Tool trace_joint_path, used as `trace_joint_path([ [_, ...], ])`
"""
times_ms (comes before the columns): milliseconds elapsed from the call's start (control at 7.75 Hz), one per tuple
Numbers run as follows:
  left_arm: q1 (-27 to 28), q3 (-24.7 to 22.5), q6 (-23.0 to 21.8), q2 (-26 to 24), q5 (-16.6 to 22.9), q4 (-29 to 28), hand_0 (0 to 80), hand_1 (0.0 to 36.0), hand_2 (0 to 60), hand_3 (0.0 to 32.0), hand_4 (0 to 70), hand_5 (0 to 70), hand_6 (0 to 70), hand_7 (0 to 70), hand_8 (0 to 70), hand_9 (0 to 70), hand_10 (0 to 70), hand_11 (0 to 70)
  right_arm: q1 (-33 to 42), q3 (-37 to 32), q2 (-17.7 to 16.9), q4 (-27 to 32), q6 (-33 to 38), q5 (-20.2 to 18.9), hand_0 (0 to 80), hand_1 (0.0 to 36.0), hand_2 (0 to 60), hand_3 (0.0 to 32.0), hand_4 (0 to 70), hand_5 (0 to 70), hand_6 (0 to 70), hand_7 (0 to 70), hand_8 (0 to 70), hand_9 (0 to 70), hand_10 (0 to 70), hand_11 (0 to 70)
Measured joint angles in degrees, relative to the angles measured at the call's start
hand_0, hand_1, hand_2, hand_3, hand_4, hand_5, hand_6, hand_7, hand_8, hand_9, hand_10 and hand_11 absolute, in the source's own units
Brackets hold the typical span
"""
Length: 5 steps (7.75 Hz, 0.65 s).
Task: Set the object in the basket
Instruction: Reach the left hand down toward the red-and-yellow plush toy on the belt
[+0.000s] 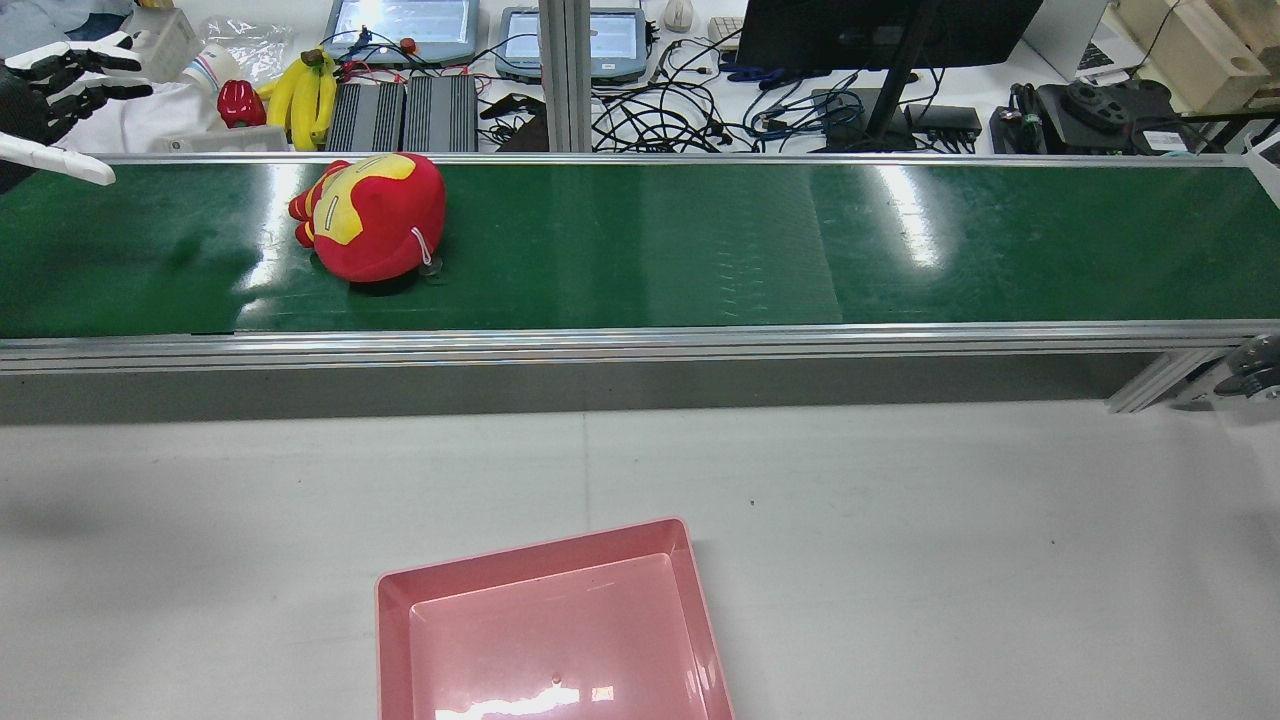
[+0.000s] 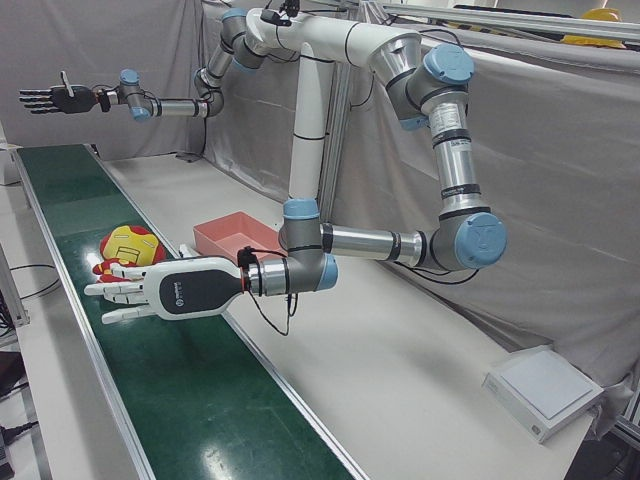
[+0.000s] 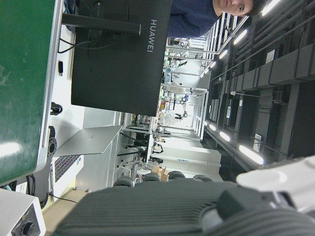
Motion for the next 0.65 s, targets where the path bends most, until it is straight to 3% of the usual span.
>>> trace_joint_path([
  [645, 0.0, -0.3, 12.4, -4.1, 0.1, 4.9, 62.6, 10.3, 0.0, 0.0, 12.1, 22.7, 4.0, 2.3, 8.6, 14.1, 0.0, 0.0, 0.1, 0.0, 0.0, 0.0, 0.0, 0.0, 0.0, 0.0, 0.0, 0.0, 0.0, 0.0, 0.0, 0.0, 0.0, 0.0, 0.0, 0.0],
])
